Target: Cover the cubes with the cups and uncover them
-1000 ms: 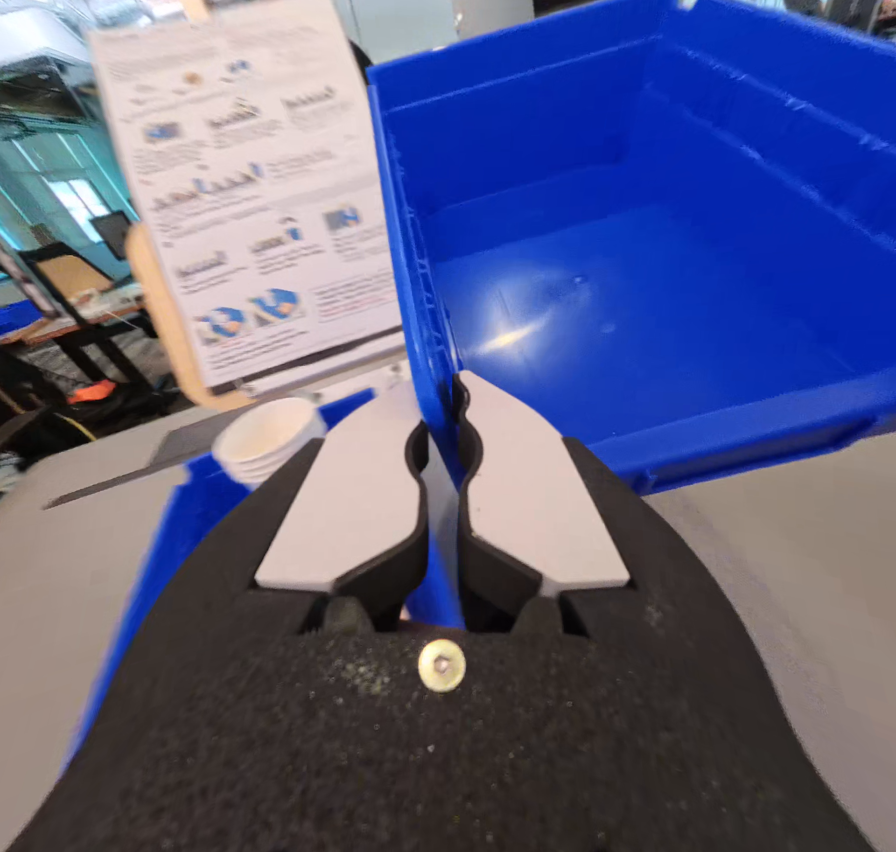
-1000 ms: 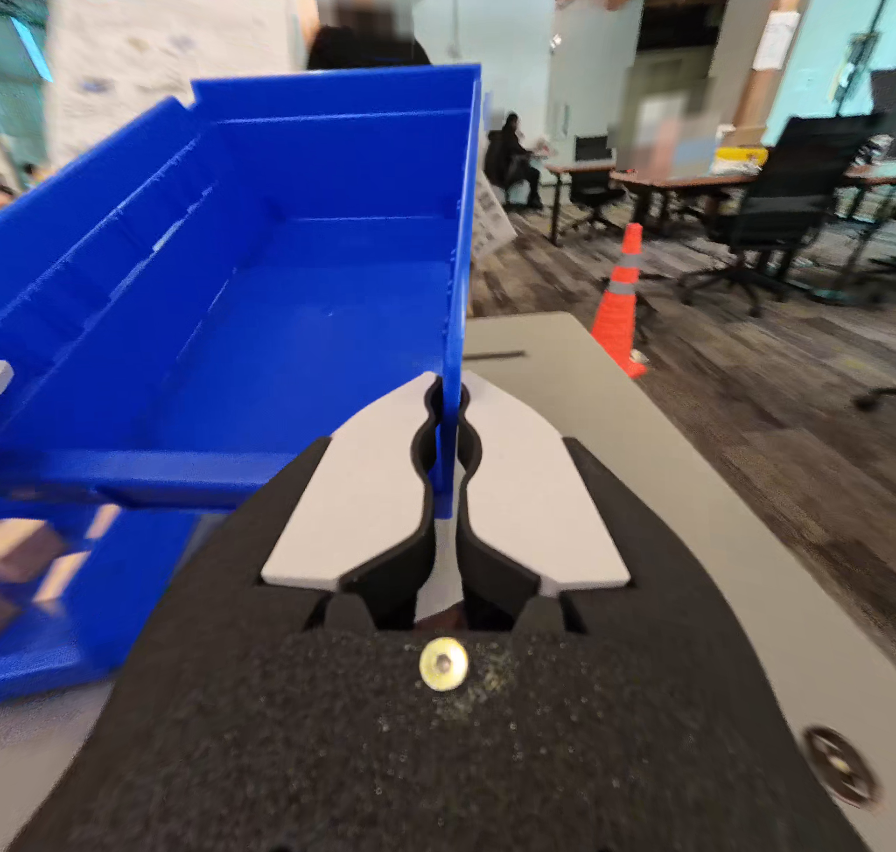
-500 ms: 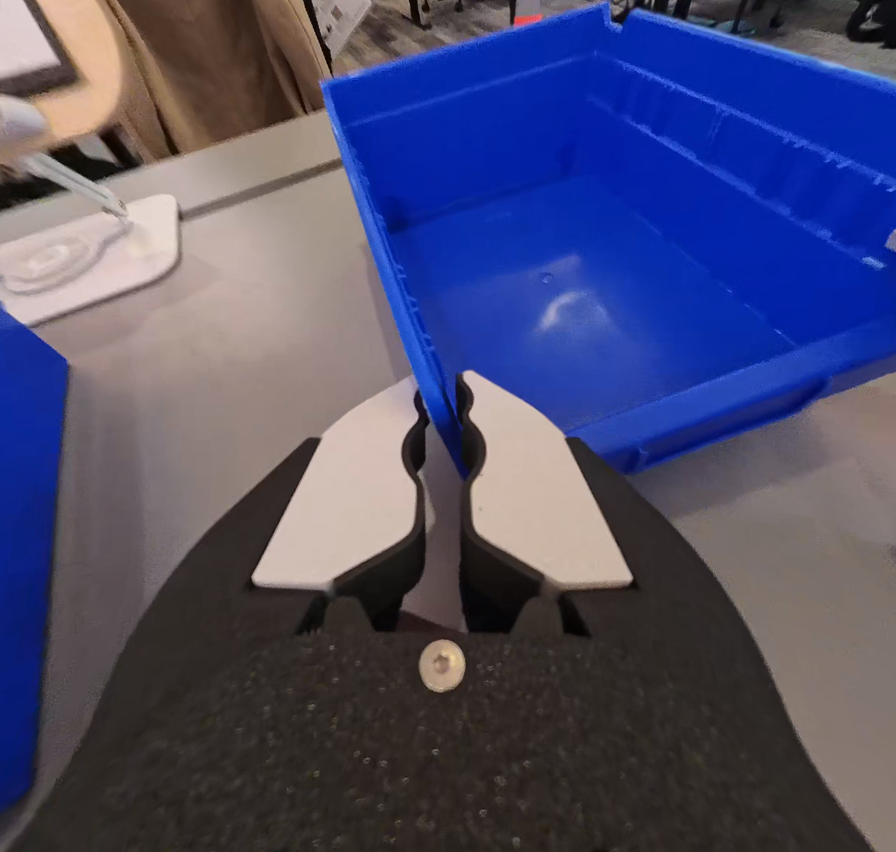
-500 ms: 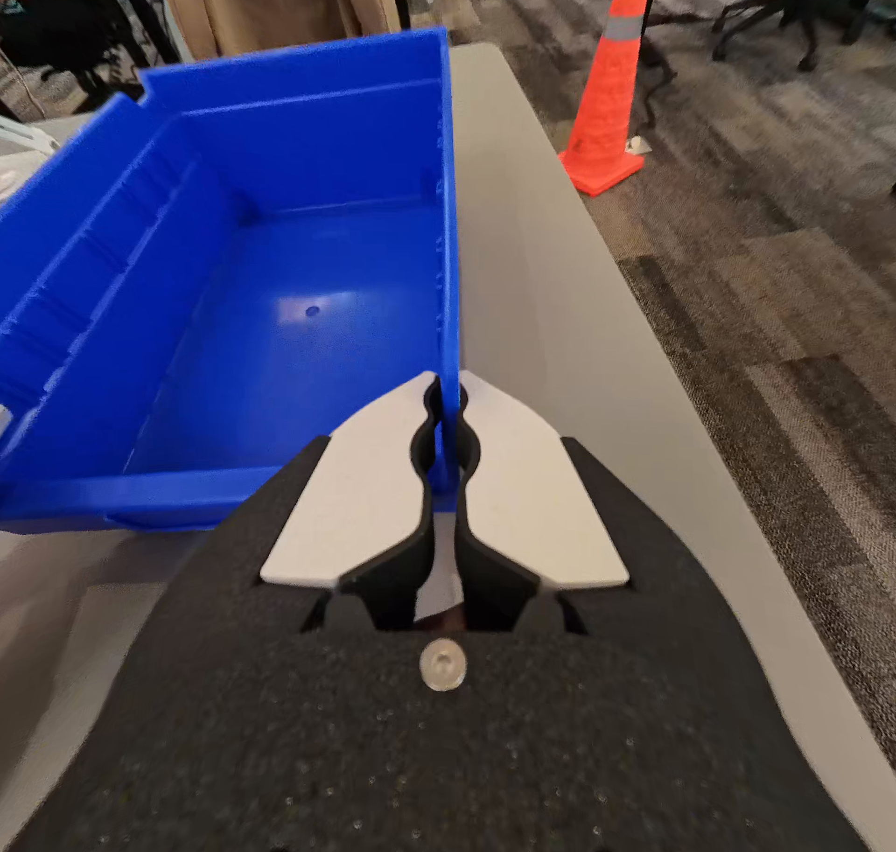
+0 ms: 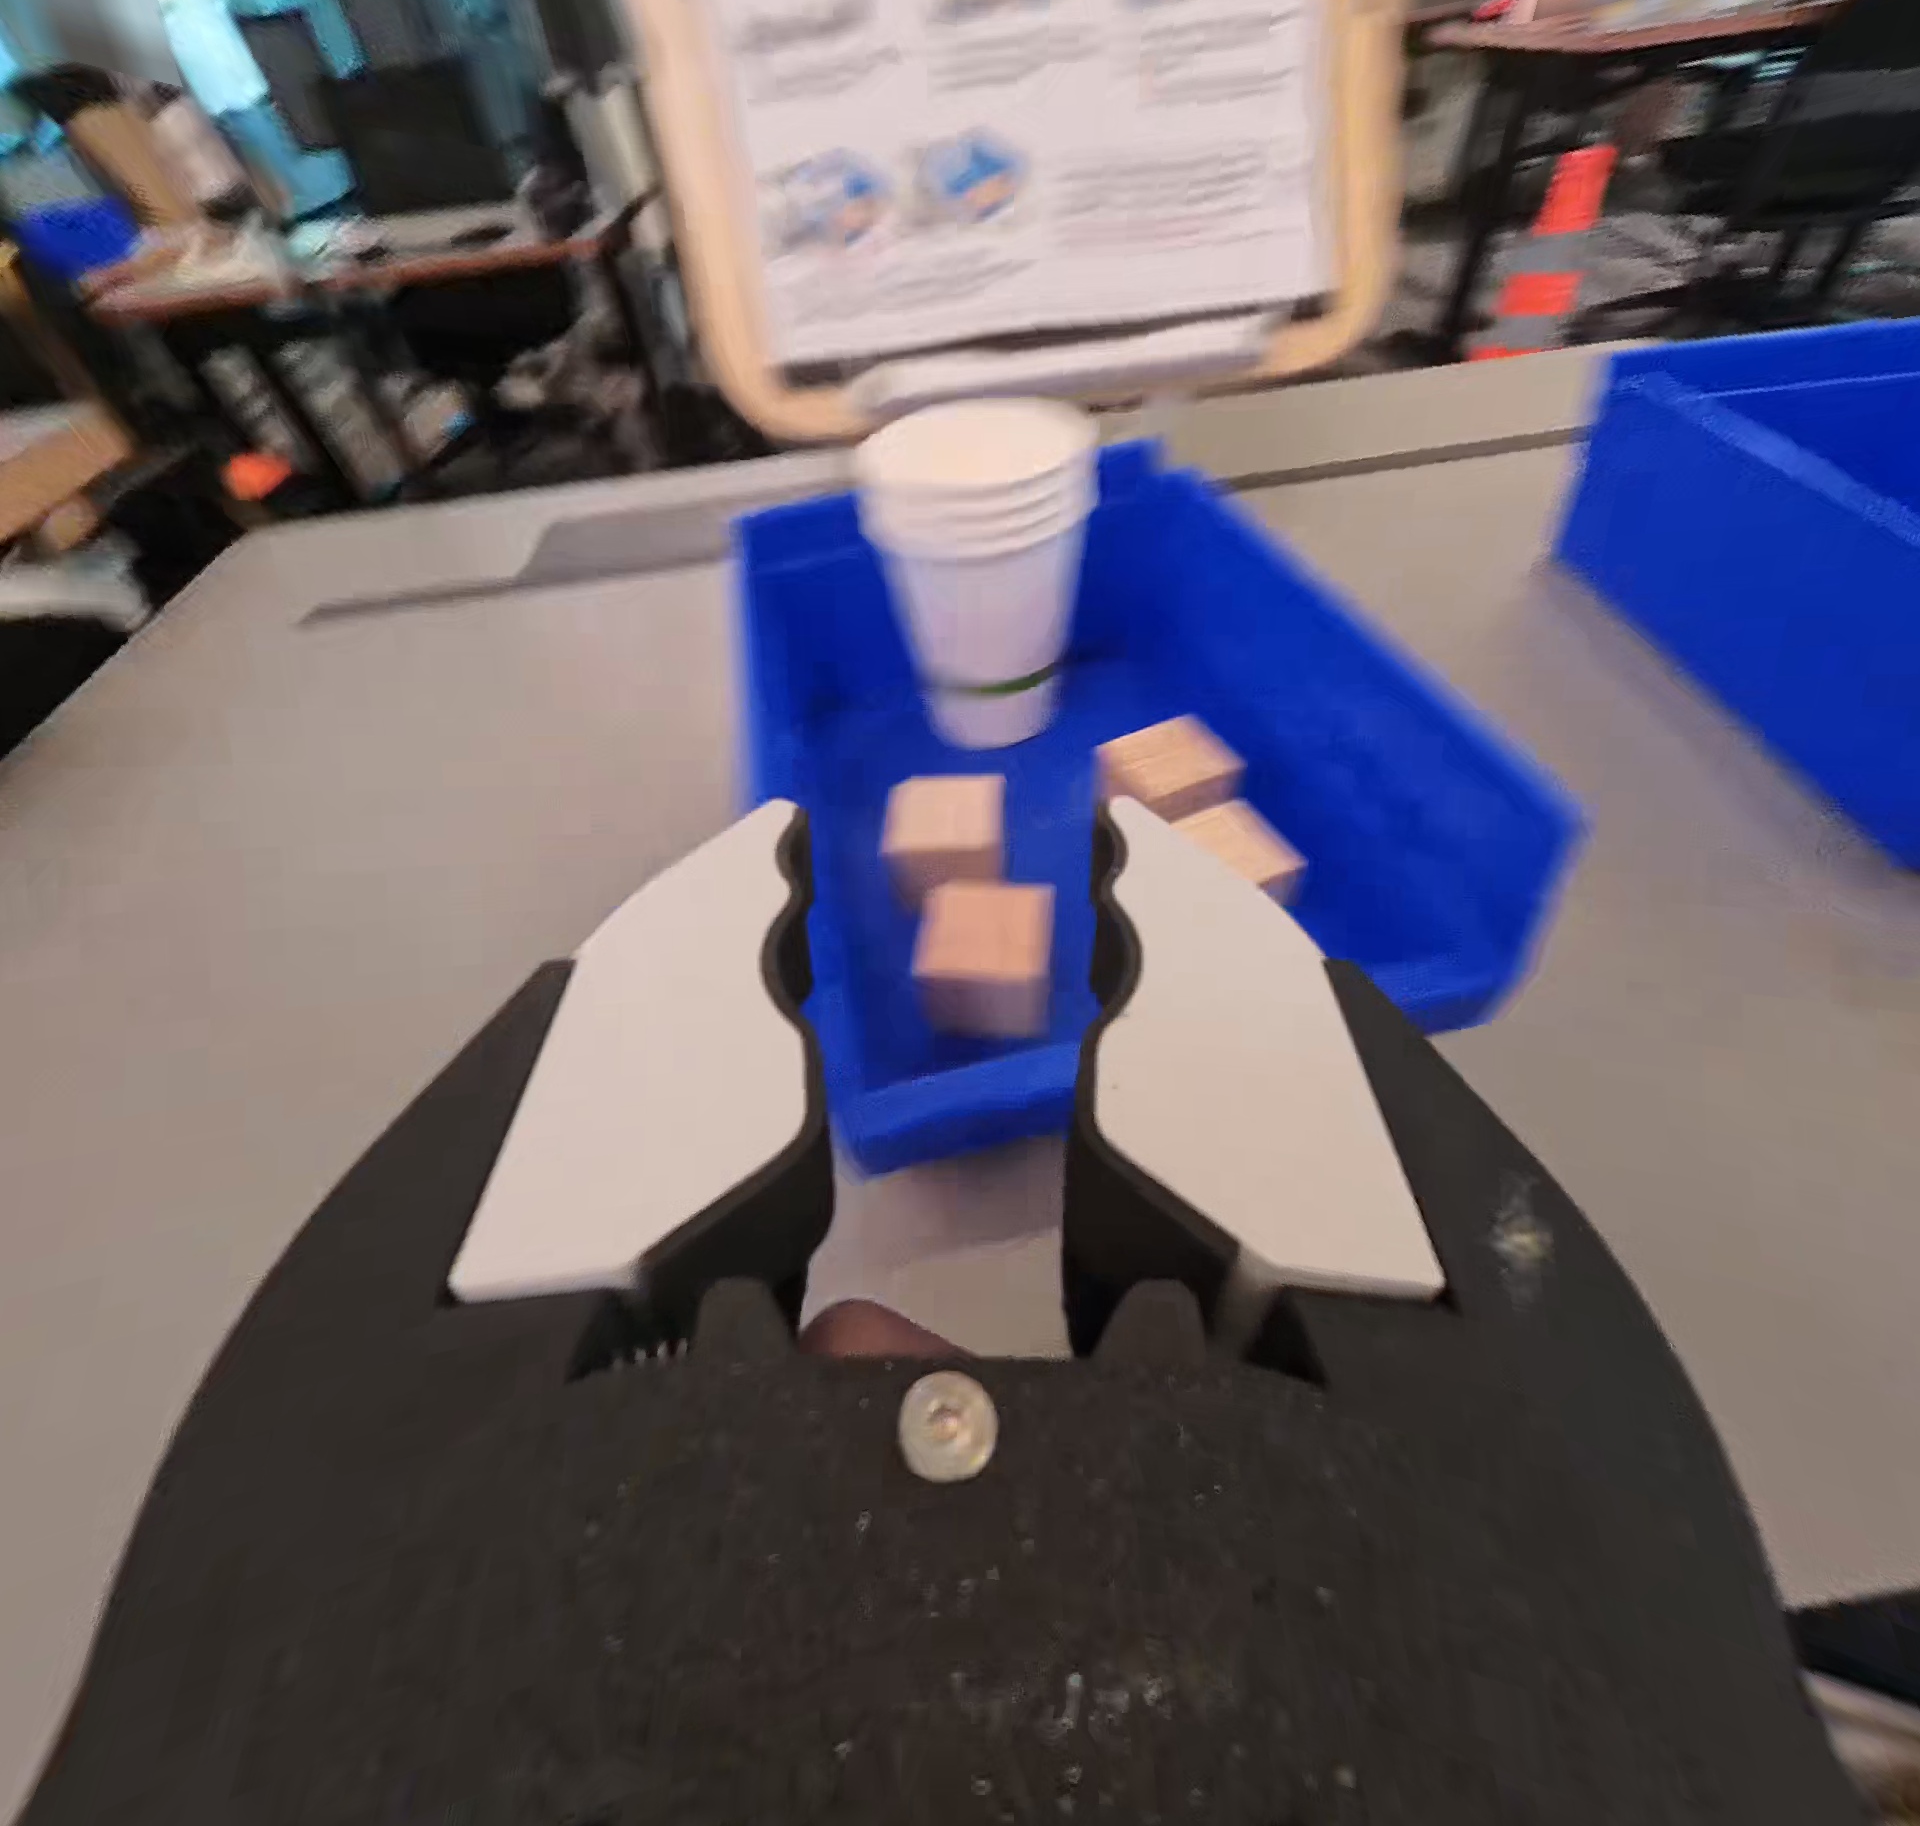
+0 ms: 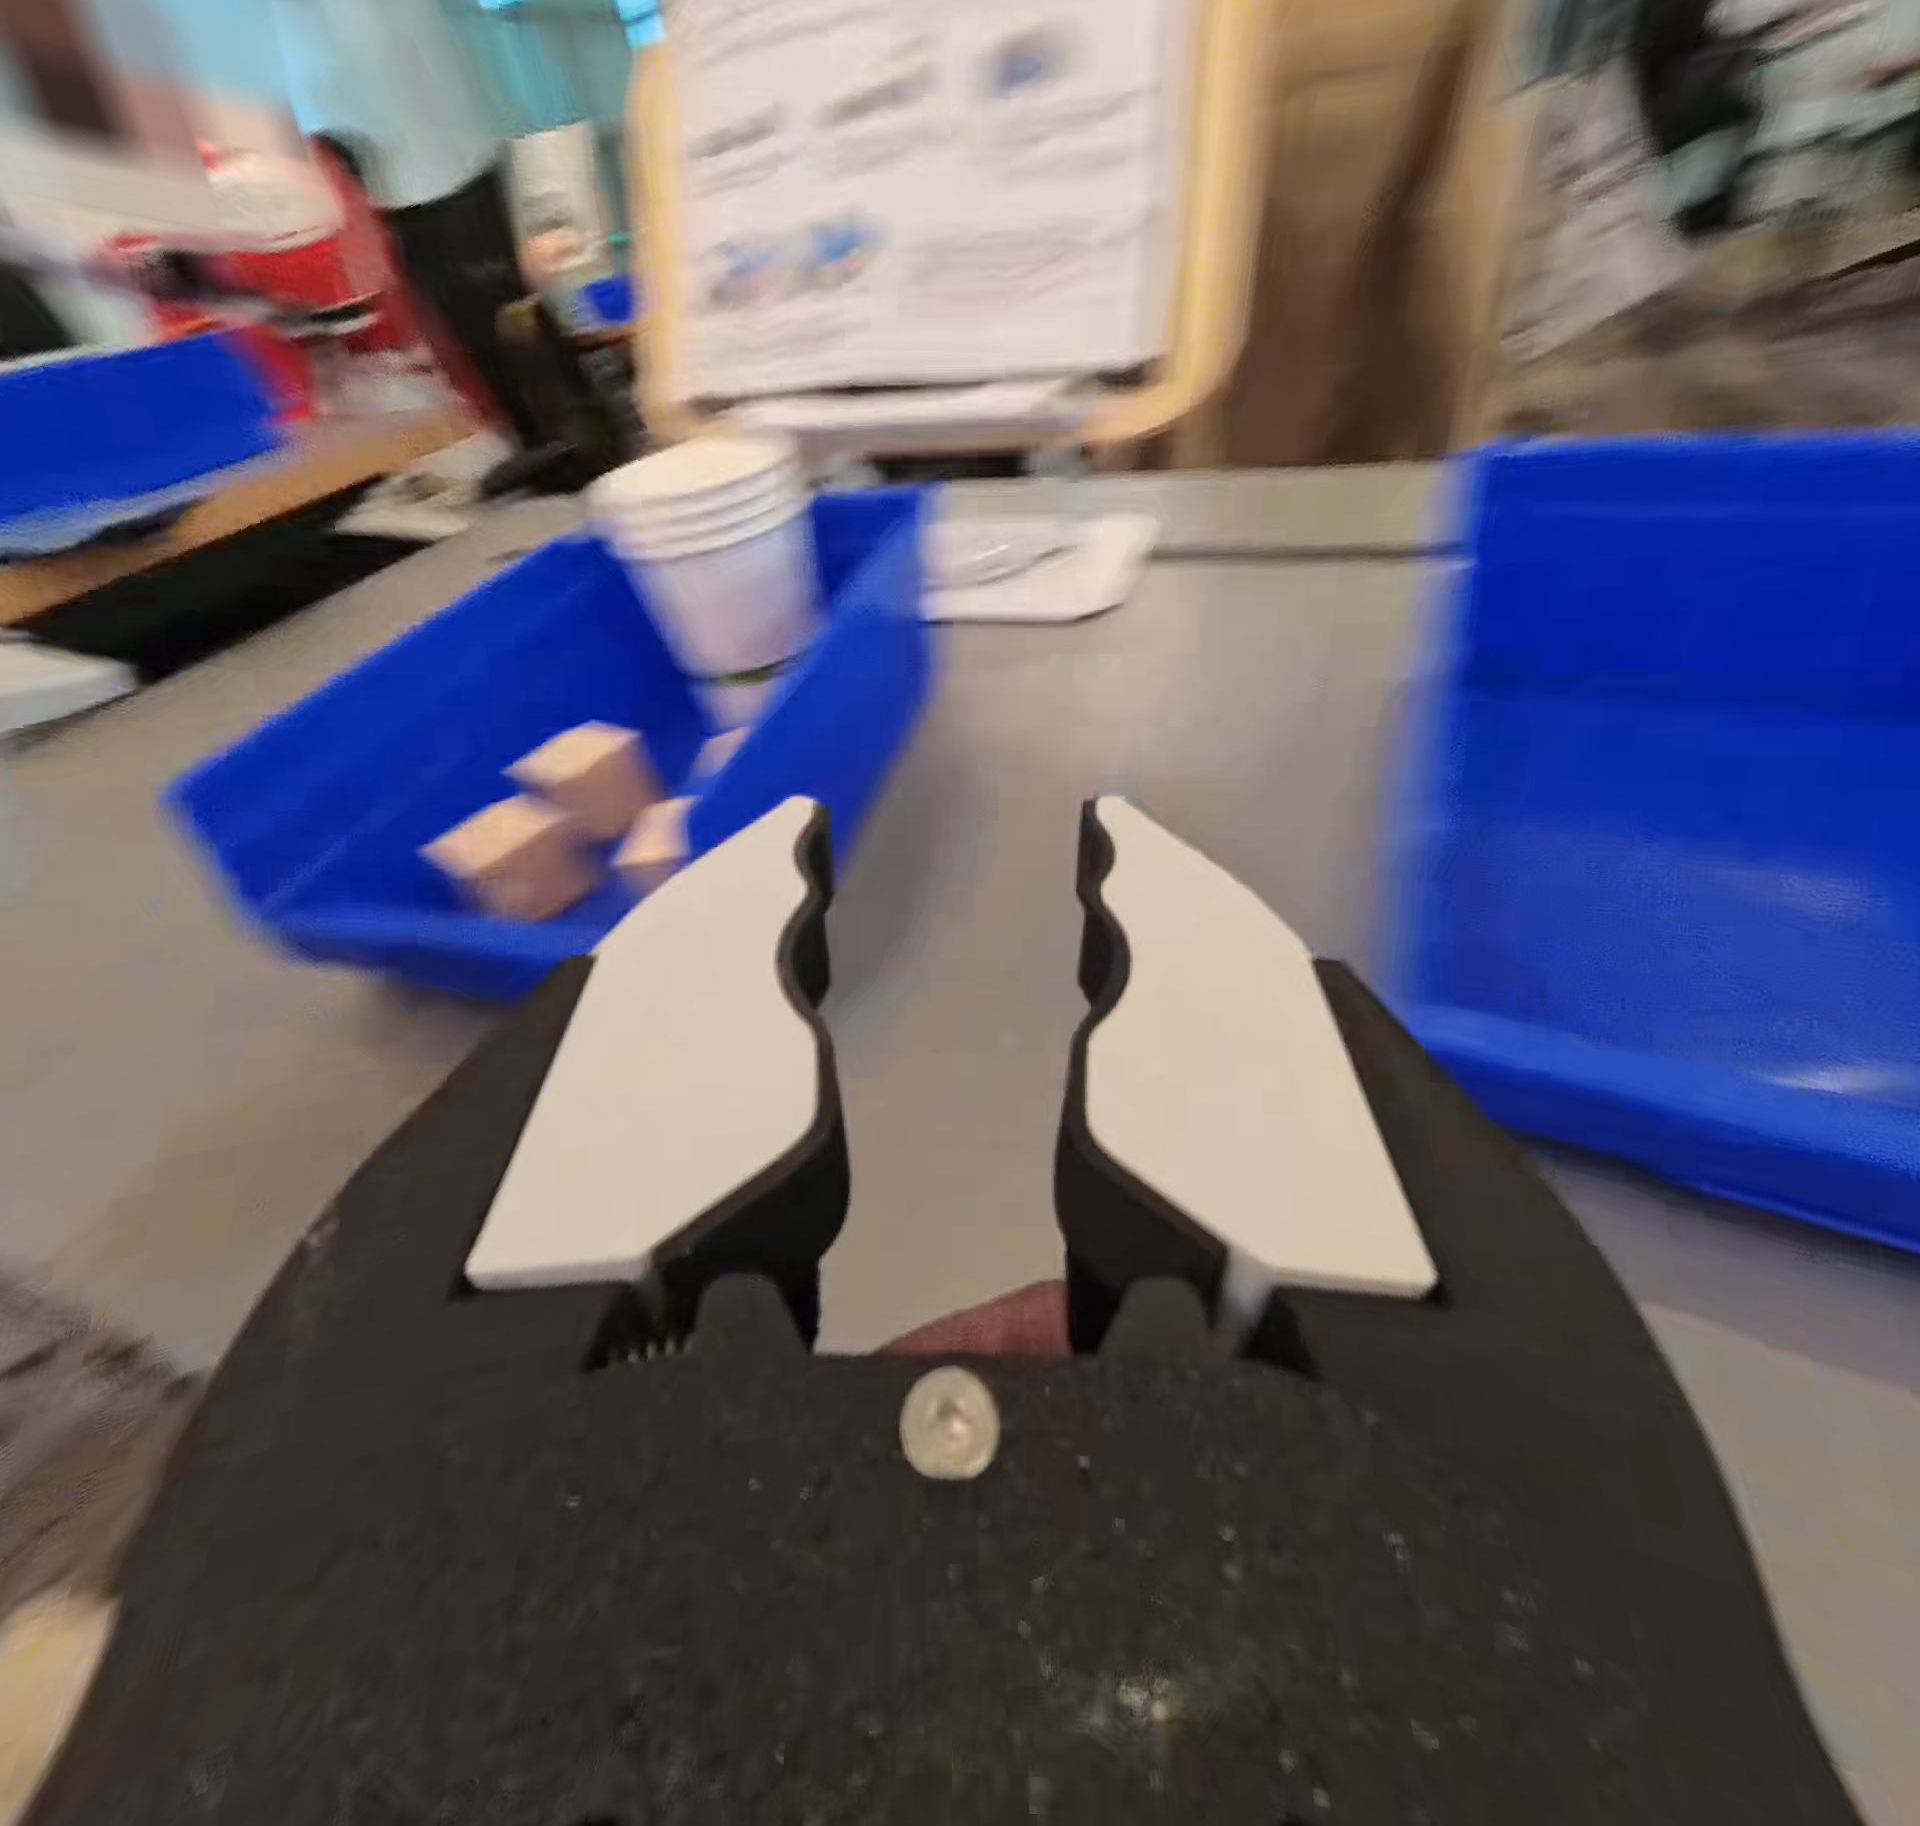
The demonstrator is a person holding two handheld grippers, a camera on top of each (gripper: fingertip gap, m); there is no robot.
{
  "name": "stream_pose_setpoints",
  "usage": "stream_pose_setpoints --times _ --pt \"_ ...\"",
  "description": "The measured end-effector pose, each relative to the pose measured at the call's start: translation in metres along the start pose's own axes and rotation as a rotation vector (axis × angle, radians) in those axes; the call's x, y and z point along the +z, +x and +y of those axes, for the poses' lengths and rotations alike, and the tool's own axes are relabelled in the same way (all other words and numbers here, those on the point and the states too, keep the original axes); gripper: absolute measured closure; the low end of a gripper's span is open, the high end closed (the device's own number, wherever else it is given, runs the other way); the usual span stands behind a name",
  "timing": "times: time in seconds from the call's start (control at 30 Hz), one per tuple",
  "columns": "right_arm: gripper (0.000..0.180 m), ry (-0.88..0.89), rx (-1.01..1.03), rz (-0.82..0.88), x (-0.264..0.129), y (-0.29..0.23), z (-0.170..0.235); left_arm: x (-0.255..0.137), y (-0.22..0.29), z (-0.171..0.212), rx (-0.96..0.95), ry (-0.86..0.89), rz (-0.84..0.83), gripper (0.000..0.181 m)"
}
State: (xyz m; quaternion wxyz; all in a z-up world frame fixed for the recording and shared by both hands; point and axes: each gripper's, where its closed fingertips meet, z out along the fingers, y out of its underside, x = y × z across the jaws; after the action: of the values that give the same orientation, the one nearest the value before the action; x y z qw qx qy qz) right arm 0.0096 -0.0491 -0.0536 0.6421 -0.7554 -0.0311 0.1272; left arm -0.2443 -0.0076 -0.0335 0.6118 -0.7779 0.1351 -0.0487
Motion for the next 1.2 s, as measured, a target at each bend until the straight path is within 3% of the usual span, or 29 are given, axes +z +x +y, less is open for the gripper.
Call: stream_pose_setpoints --times 0.07,0.17,0.3,0.33,0.37,0.47,0.6,0.77,0.97,1.2 --pt "0.124 -0.093 -0.010 -0.040 0.037 -0.054 0.030 0.006 -0.041 0.032 -0.089 -0.091 -0.017 0.120" --pt "0.122 -0.061 -0.094 0.090 0.076 -0.072 0.036 0.029 -0.061 0.061 -0.150 -0.141 -0.017 0.119" --pt "0.127 -0.206 -0.117 0.095 0.117 -0.081 0.067 0.071 -0.038 0.086 -0.185 -0.232 0.084 0.126" --pt "0.130 -0.220 -0.086 0.059 0.122 -0.085 0.072 0.077 -0.027 0.088 -0.197 -0.256 0.140 0.119" --pt "0.136 -0.211 -0.046 0.063 0.124 -0.084 0.071 0.080 -0.020 0.089 -0.211 -0.285 0.170 0.133" --pt "0.174 -0.197 0.056 0.137 0.122 -0.067 0.065 0.076 -0.042 0.084 -0.146 -0.260 0.019 0.176" --pt "0.177 -0.180 0.094 0.155 0.117 -0.092 0.067 0.056 -0.060 0.085 -0.080 -0.257 -0.013 0.177" --pt "0.174 -0.127 0.069 0.112 0.130 -0.173 0.063 0.034 -0.137 0.075 -0.053 -0.231 -0.066 0.177" --pt "0.173 -0.155 -0.012 0.065 0.179 -0.269 0.062 0.030 -0.245 0.076 -0.064 -0.231 -0.099 0.177" --pt "0.173 -0.196 -0.031 0.085 0.228 -0.313 0.069 0.053 -0.309 0.088 -0.101 -0.220 -0.086 0.177"
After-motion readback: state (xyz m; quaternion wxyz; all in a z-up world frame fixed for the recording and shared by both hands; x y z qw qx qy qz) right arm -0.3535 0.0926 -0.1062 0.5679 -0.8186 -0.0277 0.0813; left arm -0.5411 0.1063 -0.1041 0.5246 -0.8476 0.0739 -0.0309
